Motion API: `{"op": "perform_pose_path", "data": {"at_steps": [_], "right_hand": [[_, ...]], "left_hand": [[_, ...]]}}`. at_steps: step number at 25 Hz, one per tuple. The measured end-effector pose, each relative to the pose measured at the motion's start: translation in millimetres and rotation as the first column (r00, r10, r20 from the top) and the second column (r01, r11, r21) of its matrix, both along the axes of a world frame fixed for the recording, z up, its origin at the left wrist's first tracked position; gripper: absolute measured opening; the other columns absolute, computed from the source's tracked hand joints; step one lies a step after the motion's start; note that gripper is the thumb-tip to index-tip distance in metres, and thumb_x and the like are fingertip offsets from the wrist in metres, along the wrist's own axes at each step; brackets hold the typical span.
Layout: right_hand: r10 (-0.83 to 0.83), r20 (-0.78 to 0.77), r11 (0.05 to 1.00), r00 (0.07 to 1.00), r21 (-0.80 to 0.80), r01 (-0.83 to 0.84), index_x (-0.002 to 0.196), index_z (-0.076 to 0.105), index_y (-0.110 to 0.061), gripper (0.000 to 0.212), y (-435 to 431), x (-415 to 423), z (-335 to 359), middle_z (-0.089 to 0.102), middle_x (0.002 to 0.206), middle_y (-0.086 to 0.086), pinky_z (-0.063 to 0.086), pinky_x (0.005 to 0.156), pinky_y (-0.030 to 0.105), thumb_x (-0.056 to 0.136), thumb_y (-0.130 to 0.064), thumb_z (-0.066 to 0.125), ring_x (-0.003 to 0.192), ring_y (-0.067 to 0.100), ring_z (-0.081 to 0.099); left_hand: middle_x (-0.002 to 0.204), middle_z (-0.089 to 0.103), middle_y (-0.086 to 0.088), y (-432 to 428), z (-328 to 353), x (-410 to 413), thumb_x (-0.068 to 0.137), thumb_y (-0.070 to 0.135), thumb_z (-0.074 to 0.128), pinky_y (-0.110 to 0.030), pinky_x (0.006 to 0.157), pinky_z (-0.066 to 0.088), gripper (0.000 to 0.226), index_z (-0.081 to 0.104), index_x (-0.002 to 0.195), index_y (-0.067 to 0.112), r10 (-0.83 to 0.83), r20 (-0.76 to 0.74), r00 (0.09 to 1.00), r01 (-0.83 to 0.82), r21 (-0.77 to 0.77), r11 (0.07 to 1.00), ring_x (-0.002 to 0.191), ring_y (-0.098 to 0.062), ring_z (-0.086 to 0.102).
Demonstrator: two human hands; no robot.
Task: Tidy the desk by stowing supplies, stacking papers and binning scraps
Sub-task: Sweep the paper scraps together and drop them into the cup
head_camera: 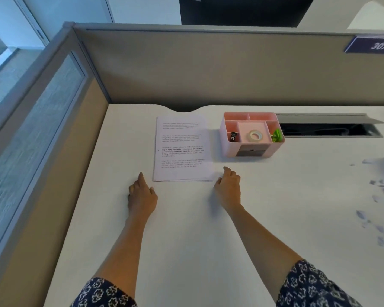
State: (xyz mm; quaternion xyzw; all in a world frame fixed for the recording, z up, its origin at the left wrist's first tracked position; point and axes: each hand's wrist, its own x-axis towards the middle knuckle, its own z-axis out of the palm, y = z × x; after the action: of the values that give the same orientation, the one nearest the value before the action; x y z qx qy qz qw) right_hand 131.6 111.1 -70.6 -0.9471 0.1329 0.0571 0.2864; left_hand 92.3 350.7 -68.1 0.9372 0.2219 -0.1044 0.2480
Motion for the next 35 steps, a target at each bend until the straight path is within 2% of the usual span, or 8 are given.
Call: {"op": "perform_pose_path", "data": {"at_steps": [8, 15, 19, 21, 25, 29, 32, 35], "right_hand": [[0.309, -0.073, 0.941, 0.948, -0.122, -0.316, 0.133, 0.046, -0.009, 0.044, -65.6, -61.4, -7.8, 0.041, 0.140, 0.007, 0.051, 0.086, 0.036, 0.089, -0.008, 0.049, 0.131, 0.024, 0.034], [0.479, -0.017, 0.873, 0.878, -0.097, -0.478, 0.126, 0.052, -0.007, 0.040, -188.3, -118.5, -16.7, 0.036, 0.149, 0.004, 0.052, 0.086, 0.039, 0.087, -0.003, 0.048, 0.141, 0.021, 0.027], [0.530, 0.032, 0.844, 0.847, -0.118, -0.523, 0.128, 0.053, -0.012, 0.040, -271.0, -149.9, -21.5, 0.036, 0.149, 0.002, 0.051, 0.087, 0.039, 0.090, -0.001, 0.045, 0.139, 0.022, 0.029], [0.541, 0.050, 0.837, 0.840, -0.136, -0.531, 0.130, 0.053, -0.013, 0.040, -309.1, -165.4, -22.7, 0.035, 0.152, 0.004, 0.048, 0.094, 0.042, 0.093, -0.002, 0.044, 0.140, 0.025, 0.030], [0.516, -0.020, 0.832, 0.856, -0.227, -0.507, 0.142, 0.044, -0.022, 0.053, -377.9, -197.2, -20.8, 0.024, 0.159, 0.001, 0.033, 0.112, 0.037, 0.094, 0.001, 0.043, 0.147, 0.021, 0.020], [0.474, -0.071, 0.796, 0.878, -0.393, -0.461, 0.143, 0.042, -0.025, 0.063, -422.7, -221.3, -21.5, 0.027, 0.158, 0.008, 0.021, 0.119, 0.045, 0.088, 0.003, 0.051, 0.147, 0.026, 0.021], [0.258, 0.011, 0.850, 0.966, -0.477, -0.222, 0.136, 0.053, -0.021, 0.063, -442.8, -245.7, -25.4, 0.044, 0.147, 0.016, 0.032, 0.110, 0.051, 0.077, -0.013, 0.075, 0.139, 0.033, 0.039], [-0.073, 0.102, 0.899, 0.992, -0.423, 0.110, 0.145, 0.040, -0.011, 0.065, -461.9, -279.3, -31.7, 0.030, 0.154, 0.021, 0.025, 0.114, 0.050, 0.089, -0.036, 0.063, 0.144, 0.037, 0.026]], "left_hand": [[0.152, 0.032, -0.020, -69.1, -20.7, -82.6, 0.098, 0.025, 0.045, -0.046, 0.113, 0.029, 0.062, 0.022, 0.150, -0.001, 0.021, 0.049, 0.999, -0.029, 0.150, 0.988, 0.141, -0.034, 0.029], [0.147, 0.037, -0.030, -211.4, -40.0, -144.7, 0.090, 0.031, 0.061, -0.062, 0.104, 0.032, 0.065, 0.042, 0.139, -0.007, -0.087, 0.029, 0.996, 0.077, 0.237, 0.968, 0.137, -0.044, 0.036], [0.152, 0.030, -0.026, -300.1, -39.5, -157.0, 0.093, 0.035, 0.054, -0.062, 0.110, 0.023, 0.065, 0.037, 0.144, -0.002, -0.163, 0.026, 0.986, 0.152, 0.238, 0.959, 0.143, -0.039, 0.027], [0.155, 0.025, -0.023, -338.2, -38.0, -158.5, 0.095, 0.038, 0.050, -0.061, 0.112, 0.019, 0.066, 0.033, 0.146, 0.001, -0.212, 0.020, 0.977, 0.201, 0.238, 0.950, 0.145, -0.036, 0.022], [0.160, 0.013, -0.018, -407.9, -34.1, -158.4, 0.098, 0.045, 0.038, -0.057, 0.116, 0.014, 0.069, 0.022, 0.151, 0.005, -0.375, 0.001, 0.927, 0.364, 0.243, 0.899, 0.149, -0.031, 0.010], [0.162, 0.000, -0.014, -462.2, -30.3, -165.7, 0.099, 0.049, 0.028, -0.052, 0.118, 0.005, 0.070, 0.009, 0.154, 0.009, -0.525, -0.012, 0.851, 0.515, 0.207, 0.832, 0.150, -0.027, -0.002], [0.162, -0.002, -0.015, -474.2, -31.5, -170.1, 0.099, 0.050, 0.027, -0.051, 0.118, 0.005, 0.071, 0.007, 0.154, 0.008, -0.555, -0.027, 0.831, 0.545, 0.237, 0.804, 0.150, -0.028, -0.002], [0.161, 0.002, -0.018, -474.7, -33.0, -170.9, 0.099, 0.050, 0.029, -0.053, 0.118, 0.007, 0.073, 0.010, 0.154, 0.006, -0.563, -0.016, 0.827, 0.547, 0.258, 0.796, 0.150, -0.030, 0.001]]}}
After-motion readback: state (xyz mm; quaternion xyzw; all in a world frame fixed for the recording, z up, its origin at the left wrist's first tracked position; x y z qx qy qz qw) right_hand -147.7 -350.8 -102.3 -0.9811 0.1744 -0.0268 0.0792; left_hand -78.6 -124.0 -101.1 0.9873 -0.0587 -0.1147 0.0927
